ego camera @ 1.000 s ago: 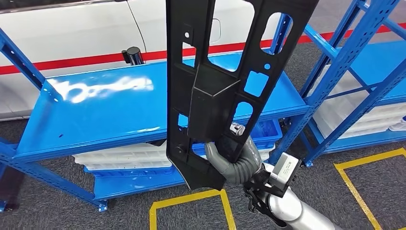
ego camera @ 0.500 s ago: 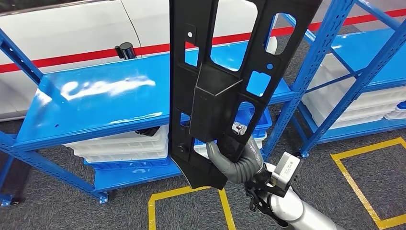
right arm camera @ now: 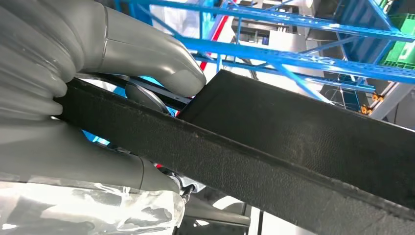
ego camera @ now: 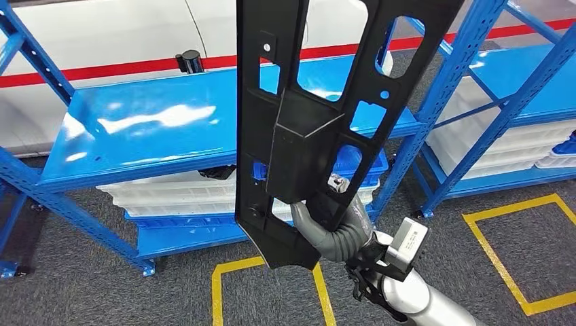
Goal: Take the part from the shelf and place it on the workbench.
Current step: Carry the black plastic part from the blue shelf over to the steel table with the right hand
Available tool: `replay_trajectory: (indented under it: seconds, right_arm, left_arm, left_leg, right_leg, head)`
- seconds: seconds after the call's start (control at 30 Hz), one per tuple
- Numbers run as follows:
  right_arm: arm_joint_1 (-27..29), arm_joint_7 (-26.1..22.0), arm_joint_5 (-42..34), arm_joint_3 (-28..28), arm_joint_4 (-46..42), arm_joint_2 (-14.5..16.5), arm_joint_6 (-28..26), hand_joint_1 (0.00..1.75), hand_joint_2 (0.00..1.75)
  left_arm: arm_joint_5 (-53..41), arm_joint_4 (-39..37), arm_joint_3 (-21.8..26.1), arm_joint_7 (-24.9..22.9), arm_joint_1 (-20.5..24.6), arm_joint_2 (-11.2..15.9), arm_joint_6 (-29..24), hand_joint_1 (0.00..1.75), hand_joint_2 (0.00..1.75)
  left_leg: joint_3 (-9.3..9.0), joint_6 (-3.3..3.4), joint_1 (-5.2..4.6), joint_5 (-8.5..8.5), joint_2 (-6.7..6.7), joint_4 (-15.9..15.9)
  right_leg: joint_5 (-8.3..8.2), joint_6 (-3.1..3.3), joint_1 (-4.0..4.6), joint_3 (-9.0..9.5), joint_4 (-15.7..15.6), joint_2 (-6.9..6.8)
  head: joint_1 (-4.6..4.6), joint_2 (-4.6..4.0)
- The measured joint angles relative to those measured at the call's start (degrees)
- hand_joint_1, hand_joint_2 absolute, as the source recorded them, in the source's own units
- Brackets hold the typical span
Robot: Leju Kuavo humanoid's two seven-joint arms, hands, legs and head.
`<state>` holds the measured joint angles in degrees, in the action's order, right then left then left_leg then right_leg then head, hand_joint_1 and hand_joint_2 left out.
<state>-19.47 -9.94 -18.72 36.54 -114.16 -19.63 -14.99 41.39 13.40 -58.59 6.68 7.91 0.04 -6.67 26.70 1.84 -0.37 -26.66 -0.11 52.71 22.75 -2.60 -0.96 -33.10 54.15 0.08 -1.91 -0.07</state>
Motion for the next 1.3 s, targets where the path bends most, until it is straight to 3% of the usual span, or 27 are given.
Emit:
replay_trajectory:
  seconds: [0.03,0.1,0.17,0.23,0.27,0.37,0.43,0.53,0.57,0.6,0.63,0.73,0.8,0.9,0.97,1.03,1.07,1.1,1.13,1.23,1.3]
  right_arm:
    - [0.0,0.0,0.0,0.0,0.0,0.0,0.0,1.75,1.75]
    - [0.1,-0.1,0.0,0.0,0.0,0.0,0.0,1.75,1.75]
    - [0.2,-0.1,-0.1,-0.1,0.0,0.0,0.0,1.75,1.75]
    - [0.0,-0.1,-0.1,-0.1,0.0,0.0,0.0,1.75,1.75]
    - [0.0,-0.1,-0.1,-0.1,0.0,0.0,0.0,1.75,1.75]
    - [0.0,-0.2,-0.2,-0.1,-0.1,0.0,0.0,1.75,1.75]
    - [0.0,-0.2,-0.2,-0.1,-0.1,0.0,0.0,1.75,1.75]
    - [0.0,-0.2,-0.4,-0.1,-0.2,0.1,0.0,1.75,1.75]
    - [0.1,-0.2,-0.4,-0.1,-0.2,0.1,0.0,1.75,1.75]
    - [0.1,-0.2,-0.4,-0.1,-0.2,0.1,0.0,1.75,1.75]
    - [0.2,-0.2,-0.4,-0.1,-0.2,0.1,0.0,1.75,1.75]
    - [0.2,-0.2,-0.4,-0.3,-0.2,0.1,0.0,1.75,1.75]
    - [0.1,-0.1,-0.4,-0.4,-0.2,0.1,0.0,1.75,1.75]
    - [0.2,-0.1,-0.4,-0.7,-0.3,0.0,-0.1,1.75,1.75]
    - [0.2,-0.1,-0.4,-0.8,-0.4,0.0,-0.1,1.75,1.75]
    - [0.4,-0.1,-0.3,-0.9,-0.4,0.0,-0.1,1.75,1.75]
    - [0.5,-0.1,-0.3,-0.9,-0.4,0.0,-0.1,1.75,1.75]
    - [0.6,-0.1,-0.3,-0.9,-0.4,0.0,-0.1,1.75,1.75]
    - [0.6,-0.1,-0.3,-0.9,-0.4,0.0,-0.1,1.75,1.75]
    - [0.5,-0.1,-0.3,-0.9,-0.4,0.0,-0.1,1.75,1.75]
    - [0.5,-0.1,-0.2,-0.9,-0.5,0.0,-0.1,1.75,1.75]
  left_arm:
    - [0.0,0.0,0.0,0.0,0.0,0.0,0.0,0.0,1.75]
    - [0.0,0.0,0.0,0.0,-0.1,0.0,0.0,0.0,1.75]
    - [0.0,0.0,0.0,0.0,-0.1,-0.1,0.0,0.0,1.75]
    - [0.0,0.0,0.0,0.0,-0.1,-0.1,0.0,0.0,1.75]
    - [0.0,0.0,0.0,0.0,-0.1,-0.1,0.0,0.0,1.75]
    - [0.0,0.0,0.0,-0.1,-0.1,-0.1,0.0,0.0,1.75]
    - [0.0,0.0,0.0,-0.2,-0.2,-0.1,0.0,0.0,1.75]
    - [0.0,0.0,0.0,-0.2,-0.1,-0.1,0.0,0.0,1.75]
    - [0.1,0.0,0.0,-0.2,0.0,-0.1,0.0,0.0,1.75]
    - [0.1,0.0,0.0,-0.2,0.0,-0.1,0.0,0.0,1.75]
    - [0.0,0.0,0.0,-0.2,0.0,-0.1,0.0,0.0,1.75]
    - [0.0,0.0,0.0,-0.2,0.0,-0.1,0.0,0.0,1.75]
    - [0.0,0.0,0.0,-0.2,0.0,-0.1,-0.1,0.0,1.75]
    - [0.0,0.0,0.0,-0.2,-0.1,-0.1,-0.1,0.0,1.75]
    - [0.1,0.0,0.0,-0.2,-0.1,-0.2,-0.1,0.0,1.75]
    - [0.1,0.0,0.0,-0.2,-0.2,-0.3,-0.1,0.0,1.75]
    - [0.2,0.0,0.0,-0.2,-0.2,-0.3,-0.1,0.0,1.75]
    - [0.2,0.0,-0.1,-0.2,-0.2,-0.3,-0.1,0.0,1.75]
    - [0.2,0.0,-0.1,-0.2,-0.3,-0.4,-0.1,0.0,1.75]
    - [0.2,0.0,-0.1,-0.2,-0.3,-0.4,0.0,0.0,1.75]
    - [0.2,0.0,-0.1,-0.2,-0.2,-0.4,0.0,0.0,1.75]
  left_leg:
    - [0.26,0.43,0.04,0.4,0.07,-0.1]
    - [2.04,1.6,0.06,2.1,0.26,-0.3]
    - [4.2,2.01,0.04,3.67,0.38,0.1]
    - [5.31,1.58,-0.09,4.15,0.37,0.9]
    - [5.66,1.28,-0.18,4.33,0.37,1.2]
    - [6.43,0.26,-0.14,4.88,0.36,1.7]
    - [7.66,-0.48,0.12,2.71,0.29,4.2]
    - [11.51,-1.67,0.64,-4.28,0.24,15.2]
    - [12.15,-1.91,0.78,-5.38,0.24,18.1]
    - [11.85,-2.03,0.88,-5.37,0.24,19.0]
    - [10.4,-2.03,0.95,-4.33,0.24,17.6]
    - [2.58,-1.34,0.82,-0.29,0.11,5.3]
    - [0.25,-0.73,0.44,0.36,-0.01,0.6]
    - [0.86,0.52,0.36,1.18,0.08,-0.1]
    - [1.58,1.53,0.54,2.09,0.23,-0.4]
    - [2.59,2.01,0.36,2.82,0.31,-0.3]
    - [3.07,2.06,0.27,3.16,0.32,-0.2]
    - [3.53,2.05,0.22,3.47,0.33,-0.2]
    - [3.95,1.97,0.21,3.74,0.32,0.0]
    - [5.09,1.51,0.14,4.15,0.29,0.9]
    - [5.94,0.97,-0.05,4.4,0.31,1.8]
  right_leg:
    - [0.17,-0.25,-0.09,-0.27,0.2,0.02]
    - [4.95,-0.76,-0.18,-2.54,8.0,0.05]
    - [7.48,-0.91,-0.23,-1.13,11.4,0.01]
    - [5.5,-0.72,-0.09,4.34,3.6,0.0]
    - [5.42,-0.6,0.01,5.73,1.1,0.02]
    - [5.27,0.16,0.12,5.63,-0.1,0.05]
    - [4.53,1.1,-0.06,4.98,-0.2,-0.06]
    - [3.35,1.76,-0.13,3.57,-0.3,-0.18]
    - [2.99,1.73,-0.11,3.09,-0.2,-0.19]
    - [2.64,1.68,-0.11,2.65,-0.2,-0.18]
    - [2.32,1.59,-0.11,2.26,-0.2,-0.14]
    - [1.53,1.05,-0.04,1.46,-0.2,0.05]
    - [0.92,0.43,0.06,1.01,-0.2,0.01]
    - [0.81,-0.55,-0.04,0.21,0.3,-0.03]
    - [4.09,-0.87,-0.1,-1.64,4.4,-0.01]
    - [9.03,-1.04,-0.15,-4.66,12.6,0.0]
    - [10.56,-1.14,-0.16,-5.67,16.0,0.0]
    - [11.05,-1.2,-0.16,-5.75,17.5,-0.01]
    - [10.44,-1.22,-0.17,-4.63,16.6,-0.01]
    - [6.24,-1.06,-0.17,3.0,4.7,-0.04]
    - [5.23,-0.64,-0.04,5.11,0.5,0.0]
  head:
    - [0.01,0.0]
    - [-0.05,0.0]
    - [-0.12,0.0]
    - [-0.1,0.0]
    - [-0.09,0.0]
    - [-0.07,0.0]
    - [-0.02,0.0]
    - [0.05,0.0]
    - [0.05,0.0]
    - [0.05,0.0]
    - [0.05,0.0]
    - [0.04,0.0]
    - [0.0,0.0]
    - [-0.05,0.0]
    - [-0.11,0.0]
    - [-0.16,0.0]
    - [-0.17,0.0]
    - [-0.16,0.0]
    - [-0.16,0.0]
    - [-0.16,0.0]
    - [-0.1,0.0]
